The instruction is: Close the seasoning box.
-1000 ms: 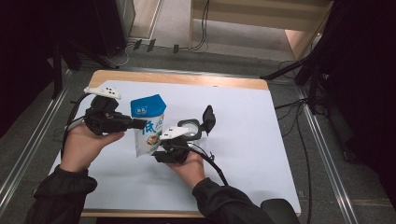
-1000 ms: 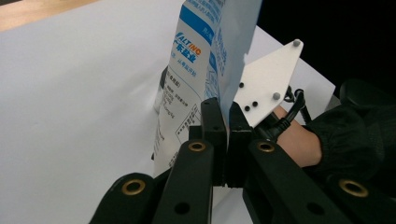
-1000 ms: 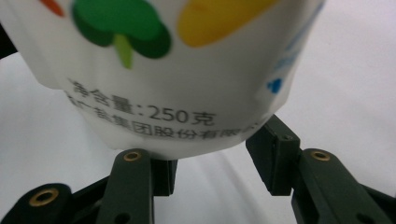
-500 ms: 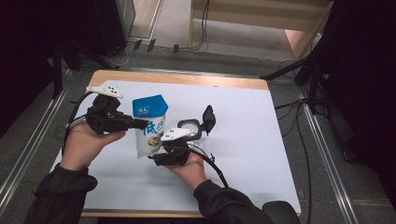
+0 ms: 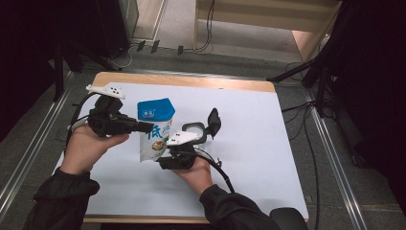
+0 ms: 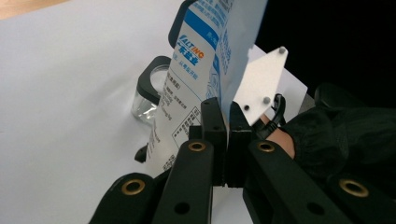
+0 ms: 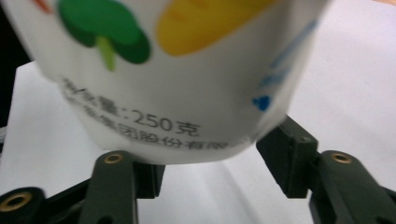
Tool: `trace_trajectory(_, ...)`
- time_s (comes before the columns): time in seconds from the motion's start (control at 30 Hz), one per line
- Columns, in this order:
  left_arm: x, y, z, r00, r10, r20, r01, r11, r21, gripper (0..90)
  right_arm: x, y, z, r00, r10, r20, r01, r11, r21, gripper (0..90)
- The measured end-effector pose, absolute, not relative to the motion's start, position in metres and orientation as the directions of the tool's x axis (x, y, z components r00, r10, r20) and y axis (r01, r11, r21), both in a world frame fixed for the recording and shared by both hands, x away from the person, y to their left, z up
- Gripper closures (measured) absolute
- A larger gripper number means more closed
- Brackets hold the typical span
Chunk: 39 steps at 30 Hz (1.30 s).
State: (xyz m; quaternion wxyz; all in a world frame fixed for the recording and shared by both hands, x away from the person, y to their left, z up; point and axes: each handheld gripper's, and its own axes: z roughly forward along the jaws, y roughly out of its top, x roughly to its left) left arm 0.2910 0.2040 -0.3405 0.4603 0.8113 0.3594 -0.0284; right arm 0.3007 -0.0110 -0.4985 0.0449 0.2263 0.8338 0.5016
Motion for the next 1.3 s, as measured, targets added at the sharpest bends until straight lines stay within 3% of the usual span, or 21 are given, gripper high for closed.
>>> trace_trajectory(0.23, 0.295, 0.204, -0.344, 0.728, 0.588, -0.351, 0.610, -0.323, 0.724, 90.0, 0.296, -0.007, -0.501, -0.913, 0.376, 0.160, 0.320, 0.416, 0.851, 47.9)
trace_trajectory(0.43, 0.301, 0.203, -0.348, 0.733, 0.578, -0.359, 0.611, -0.327, 0.721, 90.0, 0.289, -0.004, -0.500, -0.922, 0.366, 0.124, 0.287, 0.431, 0.856, 39.6)
trace_trajectory(0.6, 0.305, 0.195, -0.350, 0.744, 0.568, -0.354, 0.599, -0.331, 0.729, 90.0, 0.283, -0.003, -0.499, -0.931, 0.350, 0.104, 0.260, 0.436, 0.862, 40.9)
trace_trajectory(0.77, 0.309, 0.187, -0.354, 0.753, 0.560, -0.346, 0.593, -0.349, 0.726, 90.0, 0.277, -0.003, -0.499, -0.925, 0.374, 0.060, 0.232, 0.434, 0.871, 34.6)
trace_trajectory(0.83, 0.311, 0.183, -0.356, 0.757, 0.554, -0.345, 0.592, -0.359, 0.722, 90.0, 0.273, -0.003, -0.499, -0.928, 0.369, 0.043, 0.215, 0.441, 0.871, 39.4)
trace_trajectory(1.3, 0.323, 0.161, -0.365, 0.773, 0.529, -0.350, 0.586, -0.384, 0.713, 90.0, 0.271, -0.013, -0.504, -0.913, 0.397, 0.091, 0.272, 0.429, 0.861, 40.0)
